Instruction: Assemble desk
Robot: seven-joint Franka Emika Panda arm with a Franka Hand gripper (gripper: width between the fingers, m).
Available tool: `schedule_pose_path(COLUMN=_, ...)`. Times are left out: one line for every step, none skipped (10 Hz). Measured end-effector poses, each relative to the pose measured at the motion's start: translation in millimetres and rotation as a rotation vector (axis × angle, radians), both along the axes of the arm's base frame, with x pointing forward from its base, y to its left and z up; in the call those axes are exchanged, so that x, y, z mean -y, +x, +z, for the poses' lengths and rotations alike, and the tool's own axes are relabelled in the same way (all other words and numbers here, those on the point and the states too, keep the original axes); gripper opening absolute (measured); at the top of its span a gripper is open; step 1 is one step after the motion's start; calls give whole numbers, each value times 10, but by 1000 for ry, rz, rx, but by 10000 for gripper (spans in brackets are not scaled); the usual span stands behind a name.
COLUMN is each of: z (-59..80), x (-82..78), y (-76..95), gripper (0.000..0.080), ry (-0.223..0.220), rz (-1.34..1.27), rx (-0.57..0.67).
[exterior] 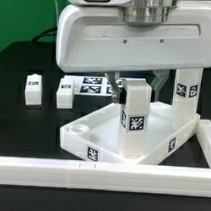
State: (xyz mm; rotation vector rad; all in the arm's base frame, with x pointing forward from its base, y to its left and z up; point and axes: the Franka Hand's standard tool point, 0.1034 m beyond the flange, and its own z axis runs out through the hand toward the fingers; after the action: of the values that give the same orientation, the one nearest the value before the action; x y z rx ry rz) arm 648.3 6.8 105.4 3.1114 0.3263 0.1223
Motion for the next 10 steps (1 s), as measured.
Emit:
schedule_pose_path(z=0, x=-3, y=0, gripper=288, ry=8, rz=-83, rx=0)
schedule_pose_path(z=-1, x=-5, y=0, gripper=288, ry=18, rz=-186, rx=0)
schedule_pose_path(z=-1, x=-6, y=1, gripper=288, ry=27, rz=-284, rx=1)
schedule_pose_path(z=-1, x=-9, y=2, gripper=288, ry=36, rz=-366, rx=1)
schedule_pose_path(z=-2, x=-19, y=3, gripper=288, ry=57, rz=-491, rx=0)
schedule_pose_path(z=-3, x=-23, y=5, gripper=289, ry=74, rz=-585, rx=0)
schedule_pose_path(z=-5, x=-27, y=3, gripper=289, ry=81, rz=-667, rx=-1)
schedule_pose_path(z=-9, x=-42, y=2, gripper=289, ry=97, rz=-798, rx=-4)
schedule_pose_path(z=-10, x=-47, y=3, gripper=289, ry=105, rz=-898, rx=-5)
schedule_pose_path(z=-11, x=-54, y=3, gripper=289, ry=113, rz=-985, rx=-7)
